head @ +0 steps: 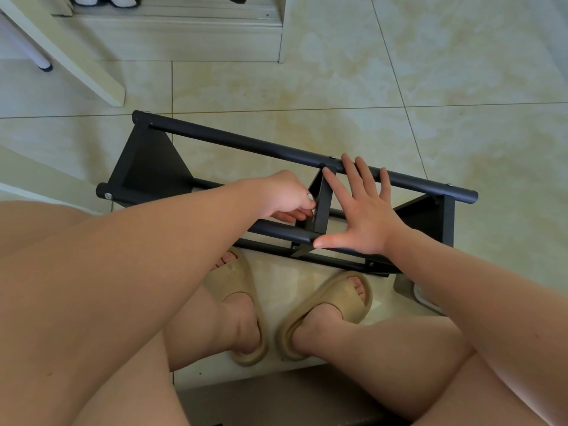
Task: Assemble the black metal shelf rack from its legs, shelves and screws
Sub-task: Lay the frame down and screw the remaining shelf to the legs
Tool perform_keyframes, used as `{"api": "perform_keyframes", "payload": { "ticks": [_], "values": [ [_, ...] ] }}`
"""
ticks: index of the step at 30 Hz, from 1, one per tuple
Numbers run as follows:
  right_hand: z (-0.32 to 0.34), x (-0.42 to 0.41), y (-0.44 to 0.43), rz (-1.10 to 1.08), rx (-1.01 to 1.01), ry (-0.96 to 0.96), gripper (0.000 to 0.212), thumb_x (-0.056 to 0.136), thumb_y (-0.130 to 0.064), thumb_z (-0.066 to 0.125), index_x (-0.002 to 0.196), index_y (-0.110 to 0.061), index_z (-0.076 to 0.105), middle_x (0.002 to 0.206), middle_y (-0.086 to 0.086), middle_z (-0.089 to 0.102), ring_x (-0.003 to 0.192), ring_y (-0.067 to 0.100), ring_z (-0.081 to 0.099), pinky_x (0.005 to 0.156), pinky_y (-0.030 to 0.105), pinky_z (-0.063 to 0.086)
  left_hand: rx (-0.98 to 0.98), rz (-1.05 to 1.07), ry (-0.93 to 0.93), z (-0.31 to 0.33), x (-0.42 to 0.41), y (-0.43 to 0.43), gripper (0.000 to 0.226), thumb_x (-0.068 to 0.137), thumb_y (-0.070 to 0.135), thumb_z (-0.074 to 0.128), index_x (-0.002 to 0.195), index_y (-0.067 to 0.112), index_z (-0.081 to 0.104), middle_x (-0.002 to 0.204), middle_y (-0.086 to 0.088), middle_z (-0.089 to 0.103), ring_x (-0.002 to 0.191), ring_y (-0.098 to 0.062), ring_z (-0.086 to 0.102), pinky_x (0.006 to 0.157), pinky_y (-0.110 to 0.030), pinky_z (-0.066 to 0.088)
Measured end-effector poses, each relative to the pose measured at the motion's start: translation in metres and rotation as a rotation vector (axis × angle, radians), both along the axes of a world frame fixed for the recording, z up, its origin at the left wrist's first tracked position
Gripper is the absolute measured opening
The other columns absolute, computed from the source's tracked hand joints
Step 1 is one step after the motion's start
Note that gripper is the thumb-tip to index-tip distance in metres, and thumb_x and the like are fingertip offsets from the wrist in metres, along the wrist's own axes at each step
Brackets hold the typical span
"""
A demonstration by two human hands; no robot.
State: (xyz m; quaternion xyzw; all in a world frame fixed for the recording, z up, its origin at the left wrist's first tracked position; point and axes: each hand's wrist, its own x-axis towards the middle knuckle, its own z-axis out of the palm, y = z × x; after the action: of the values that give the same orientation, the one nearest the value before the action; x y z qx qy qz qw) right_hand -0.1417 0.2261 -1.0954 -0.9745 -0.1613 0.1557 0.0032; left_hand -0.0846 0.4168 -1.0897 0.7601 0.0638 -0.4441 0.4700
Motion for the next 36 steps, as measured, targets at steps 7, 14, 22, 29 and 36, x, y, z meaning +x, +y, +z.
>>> {"api": "perform_keyframes", "payload": {
  "ticks": [7,14,22,29,36],
  "values": [
    [0.000,0.000,0.000,0.004,0.010,-0.003,0.131,0.055,-0.108,0.019,0.159,-0.036,-0.015,0.166,0.007,-0.026,0.153,0.031,-0.024,0.116,0.060,-0.019,-0.038,0.056,0.004,0.001,0.000,-0.001,0.014,0.097,0.016,0.062,0.110,0.011,0.065,0.085,0.002,0.073,0.081,-0.008,0.071,0.076,-0.027,0.058],
    [0.000,0.000,0.000,0.002,0.004,-0.004,0.130,0.055,-0.108,0.019,0.158,-0.037,-0.017,0.166,0.007,-0.026,0.153,0.031,-0.023,0.116,0.061,-0.019,-0.018,0.019,0.091,-0.001,0.000,0.001,0.007,0.099,0.017,0.061,0.092,0.016,0.062,0.074,0.006,0.073,0.081,-0.010,0.071,0.075,-0.028,0.058],
    [0.000,0.000,0.000,0.003,-0.001,-0.001,0.130,0.056,-0.108,0.019,0.158,-0.036,-0.016,0.166,0.007,-0.026,0.153,0.031,-0.024,0.116,0.060,-0.019,-0.028,0.080,0.219,-0.006,0.000,0.000,0.008,0.101,0.018,0.058,0.095,0.013,0.060,0.068,0.006,0.075,0.062,-0.006,0.072,0.059,-0.023,0.057],
    [0.000,-0.001,0.000,0.003,0.001,-0.007,0.130,0.056,-0.108,0.020,0.159,-0.035,-0.014,0.166,0.007,-0.024,0.153,0.031,-0.022,0.116,0.060,-0.019,-0.012,0.067,0.221,-0.002,0.000,0.001,0.007,0.101,0.016,0.056,0.097,0.013,0.061,0.072,0.004,0.076,0.064,-0.007,0.073,0.059,-0.023,0.057],
    [0.000,-0.001,0.000,0.001,0.001,-0.003,0.131,0.054,-0.109,0.017,0.158,-0.036,-0.016,0.166,0.006,-0.027,0.152,0.031,-0.025,0.114,0.058,-0.023,0.052,0.022,0.177,0.006,-0.003,0.001,0.013,0.102,0.016,0.052,0.094,0.016,0.061,0.065,0.007,0.074,0.073,-0.009,0.071,0.063,-0.022,0.054]
  ]
}}
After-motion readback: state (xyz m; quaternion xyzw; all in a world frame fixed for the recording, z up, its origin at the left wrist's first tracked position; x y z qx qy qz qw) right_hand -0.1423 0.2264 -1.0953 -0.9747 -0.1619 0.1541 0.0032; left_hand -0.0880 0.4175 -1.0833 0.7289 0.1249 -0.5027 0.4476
